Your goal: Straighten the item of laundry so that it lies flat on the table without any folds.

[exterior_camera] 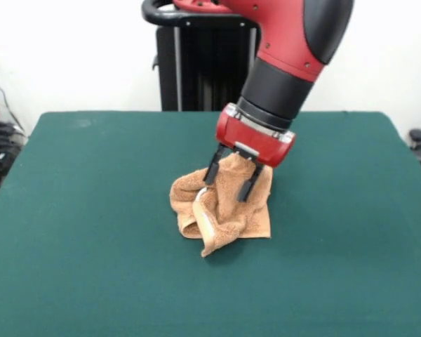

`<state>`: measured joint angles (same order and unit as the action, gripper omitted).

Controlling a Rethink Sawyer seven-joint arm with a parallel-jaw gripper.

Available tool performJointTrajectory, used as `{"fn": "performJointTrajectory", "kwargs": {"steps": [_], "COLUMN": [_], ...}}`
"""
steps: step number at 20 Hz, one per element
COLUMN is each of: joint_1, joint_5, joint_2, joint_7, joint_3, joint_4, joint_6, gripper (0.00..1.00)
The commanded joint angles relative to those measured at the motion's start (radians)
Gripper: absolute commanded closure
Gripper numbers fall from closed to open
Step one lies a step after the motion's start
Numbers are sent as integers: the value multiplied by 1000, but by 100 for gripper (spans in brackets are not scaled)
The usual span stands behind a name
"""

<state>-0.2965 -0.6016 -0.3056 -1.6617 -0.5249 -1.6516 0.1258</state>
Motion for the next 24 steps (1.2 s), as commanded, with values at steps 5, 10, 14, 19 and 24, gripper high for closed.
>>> {"fn": "performJointTrajectory", "kwargs": {"steps": [5,10,14,19,24], "joint_1": [-86,-76,-60,10,44], "joint_5": [-77,-89,-73,-32,-20], "joint_2": [114,111,105,47,26], "joint_7": [-367,-362,-342,-259,-227], "joint_3": [-88,-55,-38,67,113], "joint_4": [89,86,91,50,34], "joint_6": [263,249,250,221,212], "gripper": [100,100,100,0,0]}}
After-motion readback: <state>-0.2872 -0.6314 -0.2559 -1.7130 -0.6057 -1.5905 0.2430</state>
